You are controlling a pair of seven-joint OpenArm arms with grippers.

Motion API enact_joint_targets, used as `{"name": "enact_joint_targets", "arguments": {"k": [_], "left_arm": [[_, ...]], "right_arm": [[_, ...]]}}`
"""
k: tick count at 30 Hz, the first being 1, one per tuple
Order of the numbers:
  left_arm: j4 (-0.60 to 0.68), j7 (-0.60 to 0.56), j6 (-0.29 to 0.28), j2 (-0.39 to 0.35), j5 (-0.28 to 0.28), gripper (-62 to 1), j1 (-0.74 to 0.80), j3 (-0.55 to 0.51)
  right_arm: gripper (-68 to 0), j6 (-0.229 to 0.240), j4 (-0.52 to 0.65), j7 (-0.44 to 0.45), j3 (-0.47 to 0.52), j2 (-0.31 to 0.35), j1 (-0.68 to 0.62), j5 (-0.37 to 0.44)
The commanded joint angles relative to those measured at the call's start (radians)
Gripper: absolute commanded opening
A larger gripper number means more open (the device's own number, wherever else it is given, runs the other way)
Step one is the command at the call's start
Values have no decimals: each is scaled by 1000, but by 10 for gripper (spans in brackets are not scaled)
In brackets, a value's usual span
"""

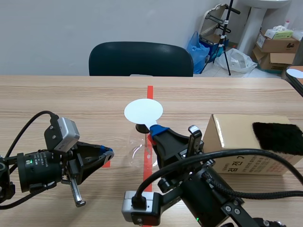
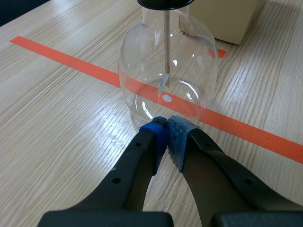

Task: Do the electroscope experiment

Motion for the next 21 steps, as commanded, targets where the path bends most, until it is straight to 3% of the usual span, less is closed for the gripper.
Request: {"name": "enact_joint_targets", "arguments": {"k": [1, 10, 21], "left_arm": [[25, -20, -2, 5, -13, -592, 2, -10], [25, -20, -2, 5, -13, -592, 2, -10], [25, -20, -2, 5, -13, -592, 2, -10]], "right_arm": [[-667, -14, 25, -11, 10, 2, 7, -4], [-667, -14, 25, -141, 10, 2, 7, -3], [-666, -14, 25, -390, 10, 2, 7, -3]]}}
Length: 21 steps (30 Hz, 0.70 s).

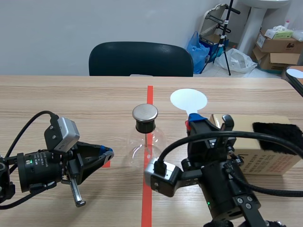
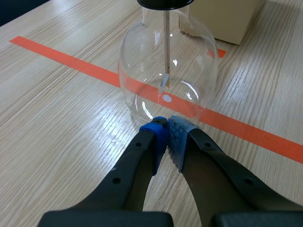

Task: Do the electroscope experiment

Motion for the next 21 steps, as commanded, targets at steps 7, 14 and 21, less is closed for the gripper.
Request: {"name": "enact_joint_targets", "arguments": {"k": [7, 14, 21], "left_arm": [[25, -20, -2, 5, -13, -592, 2, -10], [25, -20, -2, 5, -13, -592, 2, -10], [25, -20, -2, 5, -13, -592, 2, -10]], "right_arm": [[-667, -14, 25, -145, 10, 3, 7, -4], [-667, -14, 25, -224, 10, 3, 7, -4], [-667, -14, 25, -224, 10, 3, 7, -4]]}}
